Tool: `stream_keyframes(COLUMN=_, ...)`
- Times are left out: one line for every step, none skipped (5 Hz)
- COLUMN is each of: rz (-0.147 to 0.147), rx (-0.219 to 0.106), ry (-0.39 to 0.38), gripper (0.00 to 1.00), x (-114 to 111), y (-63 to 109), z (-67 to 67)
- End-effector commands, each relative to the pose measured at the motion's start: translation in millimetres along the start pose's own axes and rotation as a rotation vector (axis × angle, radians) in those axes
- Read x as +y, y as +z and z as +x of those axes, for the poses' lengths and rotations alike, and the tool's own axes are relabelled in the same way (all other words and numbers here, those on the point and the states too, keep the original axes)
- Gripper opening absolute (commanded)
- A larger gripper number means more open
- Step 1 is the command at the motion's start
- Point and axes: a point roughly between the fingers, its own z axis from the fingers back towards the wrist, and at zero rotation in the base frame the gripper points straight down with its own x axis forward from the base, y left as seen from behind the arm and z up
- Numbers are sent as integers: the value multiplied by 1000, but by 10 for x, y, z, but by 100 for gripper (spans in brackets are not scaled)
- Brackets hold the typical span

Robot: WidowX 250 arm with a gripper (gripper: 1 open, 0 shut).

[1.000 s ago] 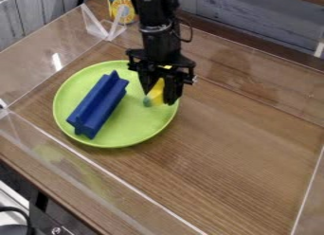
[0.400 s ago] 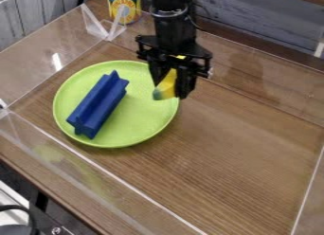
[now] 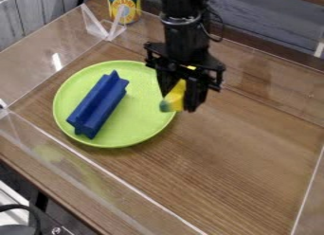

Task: Remove the banana from inside the green plate and put it on the table

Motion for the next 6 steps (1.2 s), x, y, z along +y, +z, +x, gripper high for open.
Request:
stream_keyframes(rz=-6, rx=-32, ry=-24, gripper=0, x=-169, y=95, z=-77)
stream_keyframes(rz=-14, rx=-19, ry=-50, gripper=0, x=-324, y=44, z=-157)
stream_keyframes(rz=-14, rx=-14, ry=-58, gripper=0, x=-440, y=-44, z=-218)
stream_keyframes(rz=-11, rx=-11, ry=-59, gripper=0, x=-493, y=-144, z=-271)
stream_keyframes(rz=-8, rx=-7, ry=-58, gripper=0, x=-519, y=-245, z=-289)
stream_keyframes(rz=-6, rx=-1, ry=-54, gripper=0, x=-531, y=-308, z=-302)
